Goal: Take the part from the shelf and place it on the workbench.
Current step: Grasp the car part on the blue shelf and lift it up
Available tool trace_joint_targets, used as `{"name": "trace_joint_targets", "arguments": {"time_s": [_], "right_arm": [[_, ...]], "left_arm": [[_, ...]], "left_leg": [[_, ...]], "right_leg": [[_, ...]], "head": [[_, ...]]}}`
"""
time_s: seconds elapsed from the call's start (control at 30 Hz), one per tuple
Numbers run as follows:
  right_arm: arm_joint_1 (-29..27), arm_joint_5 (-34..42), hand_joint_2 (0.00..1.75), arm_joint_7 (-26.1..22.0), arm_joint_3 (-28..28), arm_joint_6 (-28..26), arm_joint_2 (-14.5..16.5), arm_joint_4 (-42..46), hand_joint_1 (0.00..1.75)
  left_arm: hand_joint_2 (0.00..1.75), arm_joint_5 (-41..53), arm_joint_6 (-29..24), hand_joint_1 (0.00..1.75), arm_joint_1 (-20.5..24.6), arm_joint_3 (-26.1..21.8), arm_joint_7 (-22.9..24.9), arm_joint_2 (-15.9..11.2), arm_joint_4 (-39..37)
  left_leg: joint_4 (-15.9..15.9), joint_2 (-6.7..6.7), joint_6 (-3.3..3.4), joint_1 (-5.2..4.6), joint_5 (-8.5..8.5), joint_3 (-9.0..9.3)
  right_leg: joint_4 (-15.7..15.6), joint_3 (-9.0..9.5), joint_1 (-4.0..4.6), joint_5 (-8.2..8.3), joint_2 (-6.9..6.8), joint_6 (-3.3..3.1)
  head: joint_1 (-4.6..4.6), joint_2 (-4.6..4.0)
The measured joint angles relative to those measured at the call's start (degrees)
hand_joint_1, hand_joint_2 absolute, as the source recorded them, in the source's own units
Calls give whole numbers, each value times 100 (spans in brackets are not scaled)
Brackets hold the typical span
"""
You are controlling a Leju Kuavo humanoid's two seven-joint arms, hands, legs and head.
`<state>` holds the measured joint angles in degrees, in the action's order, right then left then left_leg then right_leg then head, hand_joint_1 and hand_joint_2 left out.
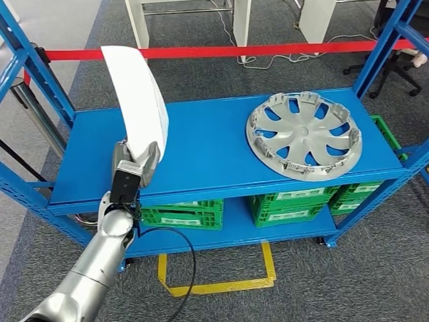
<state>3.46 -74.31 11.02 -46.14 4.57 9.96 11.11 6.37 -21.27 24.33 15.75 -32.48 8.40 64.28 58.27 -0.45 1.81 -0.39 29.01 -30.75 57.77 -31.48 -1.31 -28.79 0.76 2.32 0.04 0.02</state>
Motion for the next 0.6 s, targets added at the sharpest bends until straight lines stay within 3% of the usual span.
{"name": "trace_joint_targets", "arguments": {"time_s": [0.07, 0.1, 0.17, 0.23, 0.27, 0.37, 0.43, 0.53, 0.6], "right_arm": [[1, 3, 0, -5, 0, -8, 11, -1, 0], [4, 3, 0, -8, 0, -10, 12, -1, 0], [4, 4, 0, -11, 0, -12, 12, -1, 0], [-8, 6, 0, -11, 0, -16, 11, -1, 0], [-15, 7, 0, -11, 0, -20, 9, -1, 0], [-12, 34, 0, -15, 0, -34, 15, -7, 0], [-9, 92, 0, -31, -2, -51, 35, -18, 0], [-52, 191, 0, -128, -23, -175, 47, -25, 0], [-76, 239, 0, -278, -49, -349, 52, -25, 0]], "left_arm": [[175, -58, 39, 175, -165, 36, 32, 10, 512], [175, -74, 50, 175, -218, 56, 45, 16, 705], [175, -104, 61, 175, -310, 80, 65, 22, 952], [175, -147, 73, 175, -403, 88, 67, 21, 1084], [175, -187, 97, 175, -438, 89, 52, 21, 1129], [175, -489, 311, 175, -587, 99, -81, 19, 1400], [175, -754, 526, 175, -831, 127, -160, 14, 1791], [175, -968, 799, 175, -1323, 207, -256, -22, 2396], [175, -1043, 942, 175, -1694, 242, -362, -62, 2760]], "left_leg": [[-169, 18, 44, 42, -85, 70], [-251, 26, 61, 69, -128, 103], [-300, 36, 77, 92, -160, 115], [-284, 41, 58, 106, -161, 111], [-266, 41, 36, 121, -152, 110], [-111, 31, -112, 188, -48, 88], [31, 31, -221, 183, 18, 5], [102, 31, -297, 171, 47, -88], [338, 31, -321, 179, 277, -181]], "right_leg": [[50, -44, 21, -66, -12, 25], [233, -141, 27, -174, -18, 37], [913, -499, 8, -470, -25, 71], [1442, -797, -25, -575, -29, 128], [1431, -815, -43, -480, -33, 160], [554, -412, -92, 49, -46, 261], [247, -267, -91, 95, -29, 201], [316, -353, -86, 57, -12, 42], [336, -399, -81, 72, -15, -38]], "head": [[12, 0], [23, 0], [38, 0], [35, 0], [35, 0], [60, 0], [81, 0], [62, 0], [45, 0]]}}
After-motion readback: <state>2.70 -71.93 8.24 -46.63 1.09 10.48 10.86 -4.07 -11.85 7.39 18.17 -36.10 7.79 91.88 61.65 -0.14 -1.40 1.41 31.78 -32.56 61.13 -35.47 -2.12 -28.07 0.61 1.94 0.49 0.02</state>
